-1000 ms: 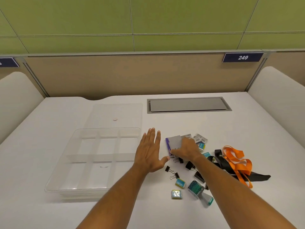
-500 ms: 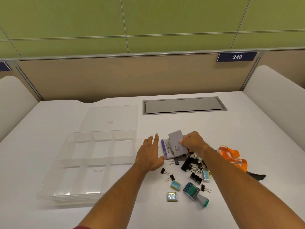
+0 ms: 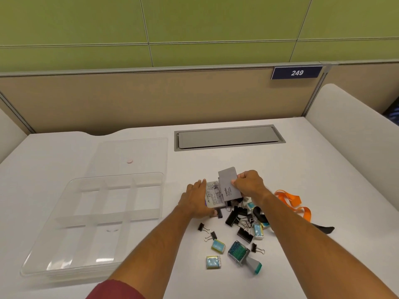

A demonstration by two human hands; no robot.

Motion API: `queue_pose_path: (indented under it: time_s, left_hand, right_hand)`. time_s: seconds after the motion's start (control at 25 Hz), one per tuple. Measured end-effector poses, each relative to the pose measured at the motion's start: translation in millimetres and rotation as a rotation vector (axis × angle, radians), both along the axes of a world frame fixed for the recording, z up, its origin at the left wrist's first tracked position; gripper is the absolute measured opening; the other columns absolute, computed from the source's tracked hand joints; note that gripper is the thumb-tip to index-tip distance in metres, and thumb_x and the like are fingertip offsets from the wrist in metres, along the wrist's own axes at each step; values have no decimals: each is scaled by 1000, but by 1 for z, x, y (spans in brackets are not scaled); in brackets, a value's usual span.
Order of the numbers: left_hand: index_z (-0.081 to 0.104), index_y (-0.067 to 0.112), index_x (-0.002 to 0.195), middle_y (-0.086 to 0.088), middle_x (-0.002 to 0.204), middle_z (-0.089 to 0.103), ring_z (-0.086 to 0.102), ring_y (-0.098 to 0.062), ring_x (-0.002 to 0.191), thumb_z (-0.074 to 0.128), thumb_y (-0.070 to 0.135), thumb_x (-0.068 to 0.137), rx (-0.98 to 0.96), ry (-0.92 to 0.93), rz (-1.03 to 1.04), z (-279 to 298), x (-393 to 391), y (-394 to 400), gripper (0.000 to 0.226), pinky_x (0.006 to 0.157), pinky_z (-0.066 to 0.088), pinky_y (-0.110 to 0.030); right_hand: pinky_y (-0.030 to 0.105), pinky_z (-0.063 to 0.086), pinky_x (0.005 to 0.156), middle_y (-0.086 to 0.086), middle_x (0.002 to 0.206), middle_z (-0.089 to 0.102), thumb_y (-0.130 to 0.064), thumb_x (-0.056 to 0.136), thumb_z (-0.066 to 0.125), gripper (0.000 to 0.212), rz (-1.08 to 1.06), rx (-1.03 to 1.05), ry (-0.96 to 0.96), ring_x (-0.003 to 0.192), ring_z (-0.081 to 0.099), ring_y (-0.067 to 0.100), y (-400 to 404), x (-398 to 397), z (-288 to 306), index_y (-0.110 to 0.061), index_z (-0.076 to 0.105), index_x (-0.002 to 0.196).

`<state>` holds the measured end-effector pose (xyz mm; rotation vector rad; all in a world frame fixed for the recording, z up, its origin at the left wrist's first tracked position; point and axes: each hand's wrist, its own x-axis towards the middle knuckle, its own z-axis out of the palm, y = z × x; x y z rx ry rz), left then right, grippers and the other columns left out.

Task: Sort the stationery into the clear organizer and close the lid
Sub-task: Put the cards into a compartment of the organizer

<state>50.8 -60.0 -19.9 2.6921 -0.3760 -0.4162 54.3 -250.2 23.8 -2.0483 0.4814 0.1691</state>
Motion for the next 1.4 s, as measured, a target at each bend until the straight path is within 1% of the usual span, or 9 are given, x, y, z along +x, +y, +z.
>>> queue_pose_path:
  time_s: [0.12, 0.36, 0.56, 0.68, 0.8, 0.92, 1.04, 1.28, 1.4]
  left_hand:
    - [18, 12, 148, -6, 137, 37, 35, -22, 124, 79, 54, 64, -7, -40, 2, -2, 3, 4, 111, 101, 43, -38]
    - [34, 10, 134, 1, 120, 30, 48, -15, 103, 90, 40, 52, -196, -58, 136, 8, 3, 13, 103, 81, 53, -24]
    - [31, 12, 141, 0, 125, 27, 44, -13, 110, 92, 31, 49, -376, -49, 220, 19, -3, 19, 111, 83, 50, -19]
    - [33, 16, 140, 1, 125, 29, 44, -11, 110, 91, 26, 51, -443, -57, 240, 27, -7, 22, 107, 80, 50, -16]
    - [35, 22, 136, 2, 122, 37, 51, -14, 107, 92, 25, 50, -506, -45, 251, 34, -14, 29, 103, 78, 54, -20]
    - [36, 28, 130, 4, 115, 50, 58, -16, 101, 93, 22, 49, -599, 6, 249, 42, -22, 38, 99, 73, 55, -20]
    - [36, 30, 129, 5, 114, 51, 58, -19, 104, 93, 18, 53, -696, 47, 265, 52, -31, 47, 96, 74, 56, -21]
    - [43, 29, 125, -5, 119, 54, 60, -19, 103, 75, 11, 80, -770, 10, 413, 71, -46, 73, 58, 70, 58, -25]
    - [41, 28, 131, -2, 115, 54, 61, -22, 100, 68, 12, 87, -768, 11, 495, 80, -50, 95, 54, 63, 56, -22]
  right_hand:
    - [39, 62, 68, 6, 79, 70, -15, 83, 64, 19, -14, 27, -6, 73, 69, 18, -1, 2, -4, -14, 55, 67]
    - [43, 61, 73, 7, 84, 70, -13, 85, 63, 22, -8, 129, -34, 80, 69, 22, 5, 2, -1, -13, 52, 66]
    - [40, 61, 63, 18, 93, 71, -9, 91, 58, 6, -34, 399, 82, 82, 71, 29, 12, -1, 13, -4, 57, 92]
    - [40, 60, 74, 18, 98, 71, -12, 94, 55, 17, 0, 465, 157, 92, 69, 30, 19, -6, 17, -4, 57, 109]
    - [42, 57, 85, 16, 100, 71, -14, 95, 53, 18, 42, 461, 149, 95, 68, 29, 28, -12, 19, -4, 59, 109]
    - [39, 58, 81, 15, 100, 71, -15, 96, 51, 18, 86, 456, 134, 94, 68, 27, 36, -16, 24, -4, 60, 108]
    - [44, 55, 91, 15, 100, 71, -16, 97, 51, 19, 132, 448, 117, 96, 68, 27, 45, -20, 27, -5, 62, 108]
    - [32, 52, 71, 12, 100, 71, -15, 95, 55, 16, 165, 500, 100, 91, 67, 24, 71, -25, 42, -8, 62, 107]
    - [30, 51, 65, 12, 96, 71, -13, 92, 57, 12, 140, 566, 51, 84, 69, 24, 90, -26, 51, -8, 62, 102]
